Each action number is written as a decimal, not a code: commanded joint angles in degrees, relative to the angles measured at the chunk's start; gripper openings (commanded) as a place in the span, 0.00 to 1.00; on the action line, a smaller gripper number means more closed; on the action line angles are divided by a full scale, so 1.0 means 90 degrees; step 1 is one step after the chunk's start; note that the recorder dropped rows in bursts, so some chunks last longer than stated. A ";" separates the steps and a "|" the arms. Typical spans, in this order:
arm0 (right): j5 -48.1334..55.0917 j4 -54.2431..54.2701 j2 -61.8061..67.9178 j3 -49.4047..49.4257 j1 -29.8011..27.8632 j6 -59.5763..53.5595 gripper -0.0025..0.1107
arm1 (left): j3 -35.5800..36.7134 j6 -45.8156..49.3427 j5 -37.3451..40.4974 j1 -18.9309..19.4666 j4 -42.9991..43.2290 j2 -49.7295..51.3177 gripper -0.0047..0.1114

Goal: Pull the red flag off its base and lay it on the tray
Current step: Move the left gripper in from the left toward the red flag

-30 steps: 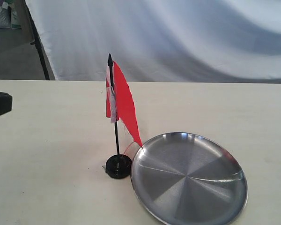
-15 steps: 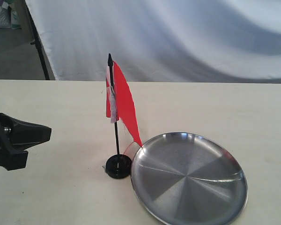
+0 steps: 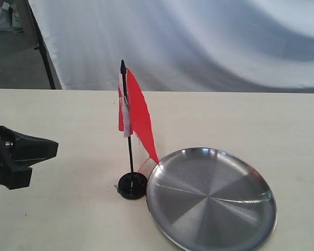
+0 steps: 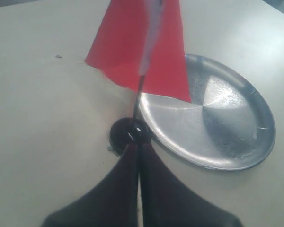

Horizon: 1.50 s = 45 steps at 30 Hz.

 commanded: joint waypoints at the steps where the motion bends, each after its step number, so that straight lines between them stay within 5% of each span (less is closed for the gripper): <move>1: -0.0038 -0.0048 -0.0040 -0.0006 -0.0013 -0.0010 0.02 | 0.0002 0.0039 -0.0010 0.0010 -0.0068 -0.0002 0.04; 33: -0.0038 -0.0048 -0.0040 -0.0006 -0.0013 -0.0010 0.02 | 0.0002 0.0039 -0.0002 0.0010 -0.0115 -0.0002 0.05; 36: -0.0038 -0.0048 -0.0040 -0.0006 -0.0013 -0.0010 0.02 | 0.0002 0.0048 0.0042 0.0010 -0.0115 -0.0002 0.14; 42: -0.0038 -0.0048 -0.0040 -0.0006 -0.0013 -0.0010 0.02 | 0.0002 0.0033 0.0024 0.0010 -0.0115 -0.0002 0.53; 45: -0.0038 -0.0048 -0.0040 -0.0006 -0.0013 -0.0010 0.02 | 0.0002 0.0022 0.0024 0.0010 -0.0115 -0.0002 0.62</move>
